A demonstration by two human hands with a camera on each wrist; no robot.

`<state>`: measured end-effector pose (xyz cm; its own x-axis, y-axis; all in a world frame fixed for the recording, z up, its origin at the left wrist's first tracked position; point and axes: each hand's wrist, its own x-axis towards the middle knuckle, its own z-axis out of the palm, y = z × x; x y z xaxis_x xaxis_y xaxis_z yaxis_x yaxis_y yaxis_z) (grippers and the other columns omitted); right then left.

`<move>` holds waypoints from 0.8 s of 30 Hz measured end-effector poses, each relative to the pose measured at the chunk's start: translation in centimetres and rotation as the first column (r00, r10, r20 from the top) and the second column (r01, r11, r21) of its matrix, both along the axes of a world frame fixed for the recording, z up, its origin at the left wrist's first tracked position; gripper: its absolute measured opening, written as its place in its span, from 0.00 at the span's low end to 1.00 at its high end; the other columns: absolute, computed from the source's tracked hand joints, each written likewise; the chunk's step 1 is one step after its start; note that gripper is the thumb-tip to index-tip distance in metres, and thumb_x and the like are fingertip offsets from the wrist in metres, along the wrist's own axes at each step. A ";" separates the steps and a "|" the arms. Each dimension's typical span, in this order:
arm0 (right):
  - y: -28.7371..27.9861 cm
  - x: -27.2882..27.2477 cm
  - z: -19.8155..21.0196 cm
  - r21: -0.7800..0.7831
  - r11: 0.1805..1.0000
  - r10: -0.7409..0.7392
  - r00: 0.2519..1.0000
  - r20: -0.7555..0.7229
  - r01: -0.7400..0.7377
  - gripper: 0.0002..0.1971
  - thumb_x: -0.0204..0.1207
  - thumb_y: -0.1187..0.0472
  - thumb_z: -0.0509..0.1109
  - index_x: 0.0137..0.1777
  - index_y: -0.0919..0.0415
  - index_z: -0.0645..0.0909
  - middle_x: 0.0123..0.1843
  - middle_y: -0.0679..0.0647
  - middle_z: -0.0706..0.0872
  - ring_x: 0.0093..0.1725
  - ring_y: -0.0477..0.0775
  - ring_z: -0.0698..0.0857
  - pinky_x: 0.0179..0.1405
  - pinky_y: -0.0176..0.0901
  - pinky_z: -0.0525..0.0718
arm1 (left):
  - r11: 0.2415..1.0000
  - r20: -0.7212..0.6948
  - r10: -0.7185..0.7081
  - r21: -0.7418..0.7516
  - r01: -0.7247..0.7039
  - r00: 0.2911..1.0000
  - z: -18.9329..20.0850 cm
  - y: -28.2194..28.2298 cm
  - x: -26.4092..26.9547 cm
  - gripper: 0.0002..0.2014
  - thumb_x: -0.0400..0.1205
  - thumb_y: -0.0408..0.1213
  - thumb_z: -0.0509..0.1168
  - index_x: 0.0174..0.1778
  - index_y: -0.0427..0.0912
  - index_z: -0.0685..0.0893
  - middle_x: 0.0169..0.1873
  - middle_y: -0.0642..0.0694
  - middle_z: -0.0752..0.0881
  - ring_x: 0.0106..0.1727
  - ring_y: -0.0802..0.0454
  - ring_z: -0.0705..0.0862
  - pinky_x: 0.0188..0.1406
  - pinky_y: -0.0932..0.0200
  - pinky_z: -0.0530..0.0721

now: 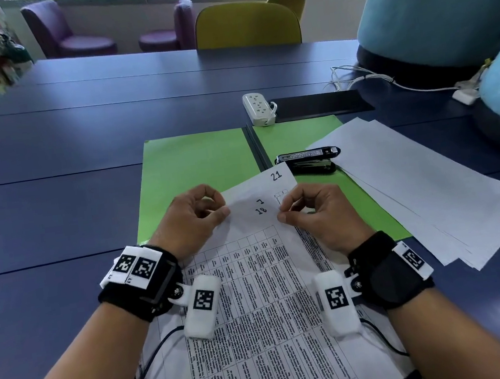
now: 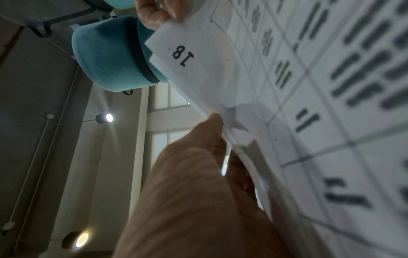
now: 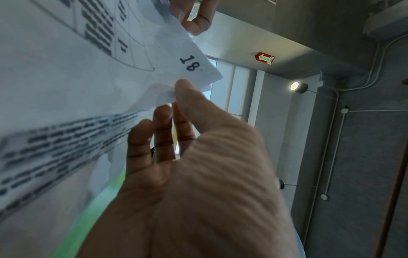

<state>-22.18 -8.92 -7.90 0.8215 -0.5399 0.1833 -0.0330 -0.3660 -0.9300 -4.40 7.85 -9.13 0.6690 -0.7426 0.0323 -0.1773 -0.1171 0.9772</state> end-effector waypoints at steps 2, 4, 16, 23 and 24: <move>0.0 -0.1 0.0 -0.006 1.000 0.002 1.000 -0.010 -0.002 0.07 0.67 0.69 0.82 0.37 0.61 0.86 0.36 0.46 0.89 0.38 0.48 0.83 0.42 0.48 0.85 | 1.000 0.009 -0.028 0.015 0.027 1.000 -0.1 0.1 0.0 0.07 0.81 0.29 0.73 0.41 0.46 0.88 0.34 0.52 0.89 0.27 0.60 0.76 0.26 0.66 0.73; -0.1 0.0 -0.1 0.008 1.000 0.026 0.999 -0.034 -0.025 0.07 0.67 0.68 0.83 0.37 0.58 0.87 0.35 0.46 0.88 0.37 0.47 0.82 0.40 0.44 0.83 | 0.998 -0.020 -0.057 0.028 0.058 0.998 -0.1 0.2 0.1 0.10 0.82 0.29 0.72 0.42 0.50 0.91 0.36 0.50 0.89 0.25 0.61 0.74 0.23 0.68 0.72; 0.0 0.2 -0.2 0.238 0.971 -0.007 0.999 0.038 -0.003 0.05 0.72 0.58 0.80 0.46 0.53 0.90 0.39 0.58 0.84 0.36 0.57 0.79 0.35 0.47 0.80 | 0.990 -0.006 -0.108 0.093 0.108 0.994 0.8 0.4 -0.4 0.18 0.78 0.28 0.76 0.46 0.63 0.93 0.43 0.56 0.94 0.41 0.54 0.91 0.43 0.65 0.88; 0.1 0.2 -0.3 0.241 0.971 -0.005 1.000 0.030 -0.002 0.11 0.71 0.69 0.80 0.48 0.52 0.89 0.41 0.53 0.86 0.37 0.51 0.82 0.32 0.40 0.83 | 0.990 -0.036 -0.132 0.041 0.133 0.991 1.0 0.5 -0.5 0.20 0.78 0.25 0.75 0.47 0.60 0.94 0.51 0.64 0.92 0.54 0.61 0.91 0.58 0.69 0.85; 0.1 0.2 -0.3 0.238 0.971 -0.009 1.000 0.028 0.002 0.11 0.71 0.69 0.80 0.48 0.52 0.89 0.40 0.52 0.86 0.37 0.50 0.82 0.32 0.40 0.83 | 0.991 -0.044 -0.131 0.037 0.132 0.990 1.0 0.5 -0.5 0.19 0.77 0.24 0.75 0.48 0.58 0.94 0.51 0.64 0.92 0.55 0.62 0.91 0.56 0.71 0.85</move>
<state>-22.02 -8.81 -8.25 0.8146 -0.5753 0.0731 -0.0060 -0.1344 -0.9909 -4.94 8.30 -8.09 0.5655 -0.8244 -0.0245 -0.1533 -0.1342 0.9790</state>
